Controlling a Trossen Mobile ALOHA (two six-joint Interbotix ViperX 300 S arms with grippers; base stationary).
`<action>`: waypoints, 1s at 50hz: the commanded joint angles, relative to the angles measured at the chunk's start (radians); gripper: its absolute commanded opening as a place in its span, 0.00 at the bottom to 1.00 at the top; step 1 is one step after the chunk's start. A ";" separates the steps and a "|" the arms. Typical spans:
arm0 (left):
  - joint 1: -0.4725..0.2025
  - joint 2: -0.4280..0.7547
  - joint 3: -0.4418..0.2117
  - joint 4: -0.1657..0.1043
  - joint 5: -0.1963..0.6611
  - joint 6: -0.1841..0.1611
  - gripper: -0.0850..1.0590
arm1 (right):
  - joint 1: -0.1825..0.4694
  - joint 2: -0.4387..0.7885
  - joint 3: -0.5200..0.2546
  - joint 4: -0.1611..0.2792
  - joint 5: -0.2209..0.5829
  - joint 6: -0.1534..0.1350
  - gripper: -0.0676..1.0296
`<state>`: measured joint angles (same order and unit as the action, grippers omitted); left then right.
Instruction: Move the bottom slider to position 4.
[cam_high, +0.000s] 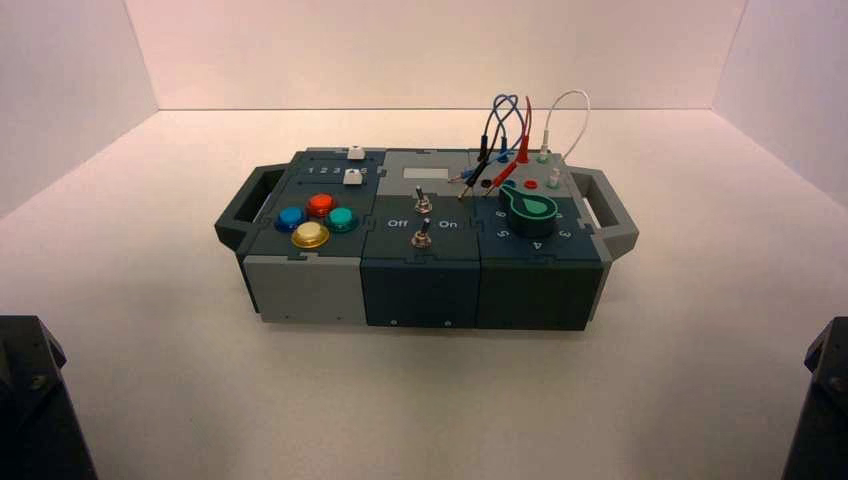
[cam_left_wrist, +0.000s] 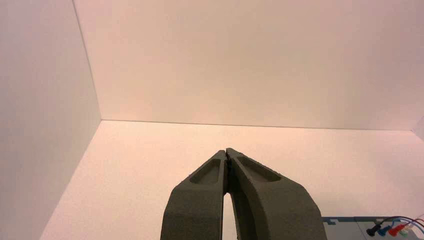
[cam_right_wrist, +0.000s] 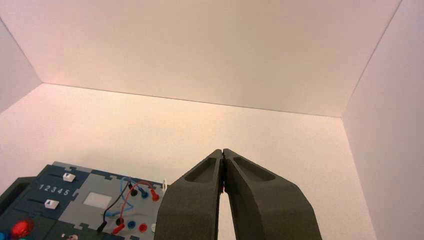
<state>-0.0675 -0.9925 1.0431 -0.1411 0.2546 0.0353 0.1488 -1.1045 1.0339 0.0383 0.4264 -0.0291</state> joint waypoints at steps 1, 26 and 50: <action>0.003 0.003 -0.017 -0.002 -0.006 0.000 0.05 | -0.005 0.006 -0.017 0.003 -0.003 0.003 0.04; 0.003 0.035 -0.044 0.006 0.114 0.011 0.05 | 0.008 0.035 -0.017 0.023 0.015 0.005 0.04; -0.078 0.137 -0.086 0.008 0.311 0.014 0.05 | 0.120 0.221 -0.061 0.066 0.104 0.003 0.04</action>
<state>-0.1150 -0.8897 0.9971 -0.1365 0.5277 0.0414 0.2378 -0.9189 1.0140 0.0966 0.5262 -0.0276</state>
